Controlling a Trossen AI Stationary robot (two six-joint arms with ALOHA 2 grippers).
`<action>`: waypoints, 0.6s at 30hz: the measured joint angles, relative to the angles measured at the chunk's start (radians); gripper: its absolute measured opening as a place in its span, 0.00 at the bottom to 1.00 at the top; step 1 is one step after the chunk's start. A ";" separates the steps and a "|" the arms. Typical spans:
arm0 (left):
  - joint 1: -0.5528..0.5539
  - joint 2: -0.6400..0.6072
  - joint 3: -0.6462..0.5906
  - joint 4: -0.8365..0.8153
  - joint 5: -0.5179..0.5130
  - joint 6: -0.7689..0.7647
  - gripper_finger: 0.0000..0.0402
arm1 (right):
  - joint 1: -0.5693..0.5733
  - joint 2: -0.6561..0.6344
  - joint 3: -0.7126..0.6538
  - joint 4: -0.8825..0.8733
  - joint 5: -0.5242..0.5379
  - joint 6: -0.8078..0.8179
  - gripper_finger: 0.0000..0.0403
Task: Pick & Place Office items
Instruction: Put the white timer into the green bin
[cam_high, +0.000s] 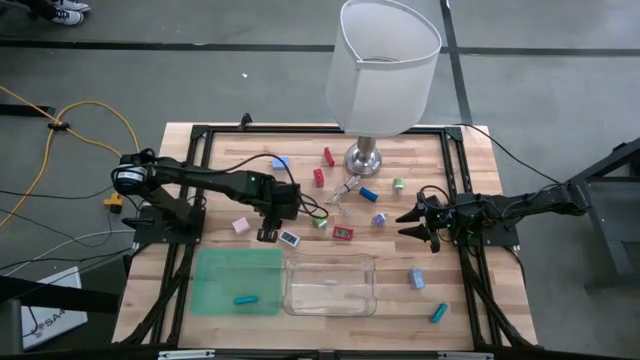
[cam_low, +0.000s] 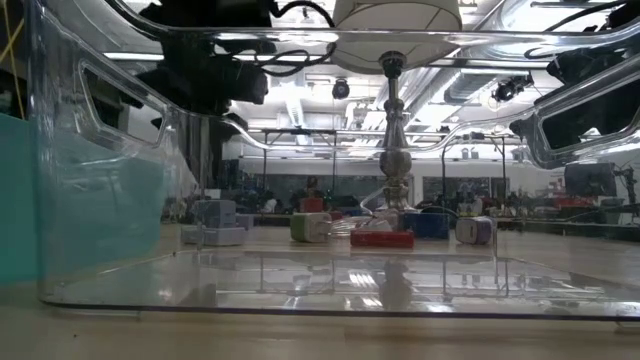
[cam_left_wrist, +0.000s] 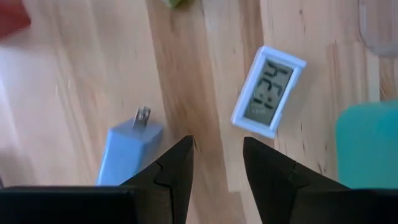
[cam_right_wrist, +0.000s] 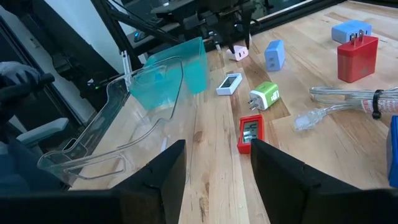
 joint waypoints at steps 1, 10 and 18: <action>-0.002 0.004 0.000 0.012 0.007 0.011 0.33 | 0.000 0.000 0.000 -0.001 0.000 0.000 0.41; -0.005 0.053 0.000 0.052 0.066 0.053 0.33 | 0.000 0.009 0.000 0.001 0.001 0.000 0.41; -0.011 0.073 0.000 0.068 0.108 0.050 0.33 | 0.000 0.011 0.000 0.002 0.001 0.000 0.41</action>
